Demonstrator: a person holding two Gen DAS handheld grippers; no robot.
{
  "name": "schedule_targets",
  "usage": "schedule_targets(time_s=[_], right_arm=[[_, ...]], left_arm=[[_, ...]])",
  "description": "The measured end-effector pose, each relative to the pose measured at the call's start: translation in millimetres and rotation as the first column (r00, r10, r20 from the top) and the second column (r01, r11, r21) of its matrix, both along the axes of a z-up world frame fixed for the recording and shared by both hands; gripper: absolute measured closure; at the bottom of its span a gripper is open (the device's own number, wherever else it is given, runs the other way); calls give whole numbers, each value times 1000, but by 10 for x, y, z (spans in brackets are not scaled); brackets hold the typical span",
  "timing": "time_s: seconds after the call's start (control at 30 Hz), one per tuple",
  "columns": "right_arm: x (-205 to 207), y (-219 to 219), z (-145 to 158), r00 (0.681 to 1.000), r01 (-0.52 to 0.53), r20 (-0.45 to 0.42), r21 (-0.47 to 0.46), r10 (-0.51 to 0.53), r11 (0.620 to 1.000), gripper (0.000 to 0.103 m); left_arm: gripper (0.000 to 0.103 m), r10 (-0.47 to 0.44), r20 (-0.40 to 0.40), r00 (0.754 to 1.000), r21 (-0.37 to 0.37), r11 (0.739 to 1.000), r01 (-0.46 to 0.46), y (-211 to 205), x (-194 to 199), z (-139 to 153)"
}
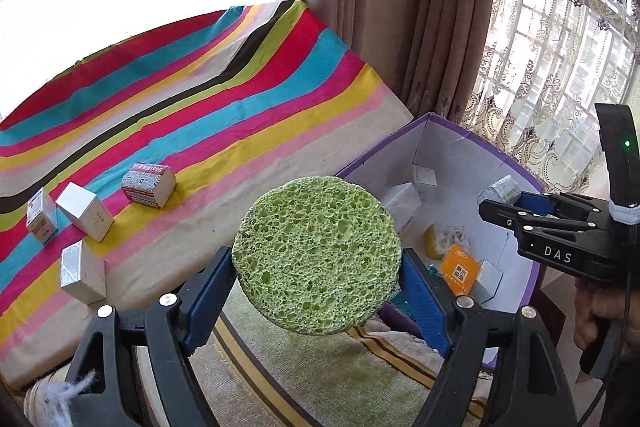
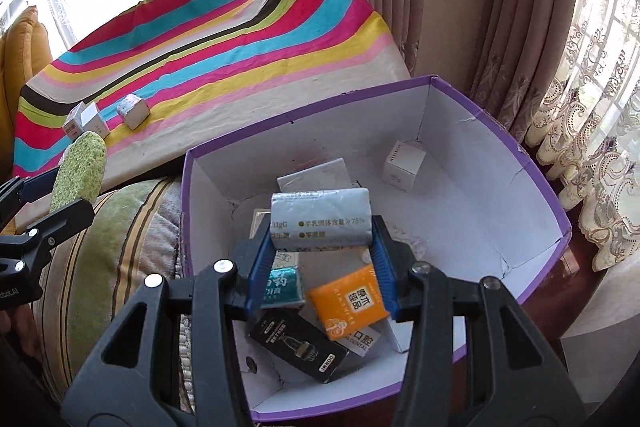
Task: Organize objects
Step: 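Lower both items into the purple box and open both grippers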
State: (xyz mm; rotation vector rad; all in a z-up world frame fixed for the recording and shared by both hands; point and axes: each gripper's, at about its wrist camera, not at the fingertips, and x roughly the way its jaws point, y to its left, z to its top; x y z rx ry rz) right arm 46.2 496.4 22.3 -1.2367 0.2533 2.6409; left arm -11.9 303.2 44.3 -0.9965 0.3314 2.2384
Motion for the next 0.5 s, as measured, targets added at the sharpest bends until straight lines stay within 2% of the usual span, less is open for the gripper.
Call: schedule_targets(time_s=[0.33, 0.5], right_arm=[[181, 483, 45, 995, 101, -10, 14, -101, 995, 53], [202, 656, 85, 990, 140, -19, 26, -140, 990, 53]], left_arm=[[21, -142, 7, 990, -40, 989, 142, 762, 90, -16], [21, -201, 24, 979, -37, 979, 202, 1041, 140, -30]])
